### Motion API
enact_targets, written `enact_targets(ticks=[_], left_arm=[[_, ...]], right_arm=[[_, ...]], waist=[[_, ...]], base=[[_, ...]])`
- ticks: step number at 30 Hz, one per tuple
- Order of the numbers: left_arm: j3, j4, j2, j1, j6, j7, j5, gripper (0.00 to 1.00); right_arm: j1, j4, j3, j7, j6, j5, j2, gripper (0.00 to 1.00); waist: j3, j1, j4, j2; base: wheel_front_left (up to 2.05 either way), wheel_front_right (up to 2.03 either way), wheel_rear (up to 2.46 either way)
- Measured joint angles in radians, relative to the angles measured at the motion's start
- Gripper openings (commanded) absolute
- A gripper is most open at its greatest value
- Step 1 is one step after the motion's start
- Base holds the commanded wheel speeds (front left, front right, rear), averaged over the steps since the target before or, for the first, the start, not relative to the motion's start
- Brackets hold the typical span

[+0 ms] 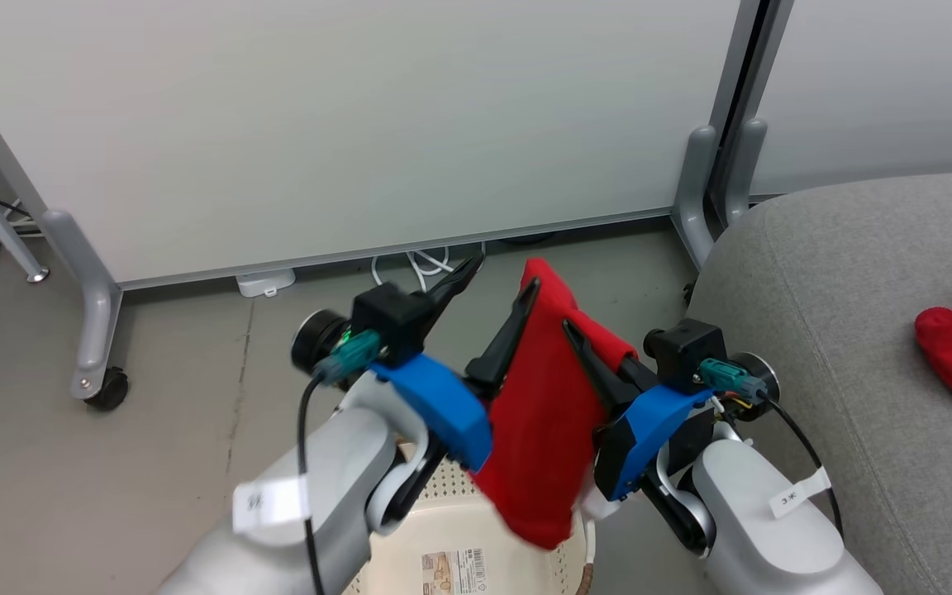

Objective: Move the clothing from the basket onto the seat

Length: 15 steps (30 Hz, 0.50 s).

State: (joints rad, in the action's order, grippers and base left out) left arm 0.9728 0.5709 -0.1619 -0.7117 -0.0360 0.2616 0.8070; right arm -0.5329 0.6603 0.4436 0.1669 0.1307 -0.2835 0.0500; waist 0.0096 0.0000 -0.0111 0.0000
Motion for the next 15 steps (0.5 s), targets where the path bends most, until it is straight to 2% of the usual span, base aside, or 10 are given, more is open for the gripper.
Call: enact_targets(ticks=[6, 15], left_arm=[[-0.151, -0.125, -0.057, 0.186, -0.009, 0.000, -0.170, 1.00], [-0.343, -0.240, -0.066, 0.400, -0.033, 0.000, -0.330, 1.00]], right_arm=[[0.016, -0.038, -0.035, -0.011, 0.000, 0.019, 0.000, 0.00], [0.067, -0.094, -0.092, -0.030, 0.000, 0.046, 0.000, 0.00]], waist=[[0.012, 0.0000, 0.013, 0.0000], [0.028, 0.0000, 0.031, 0.0000]], base=[[0.00, 0.00, 0.00], [0.00, 0.00, 0.00]])
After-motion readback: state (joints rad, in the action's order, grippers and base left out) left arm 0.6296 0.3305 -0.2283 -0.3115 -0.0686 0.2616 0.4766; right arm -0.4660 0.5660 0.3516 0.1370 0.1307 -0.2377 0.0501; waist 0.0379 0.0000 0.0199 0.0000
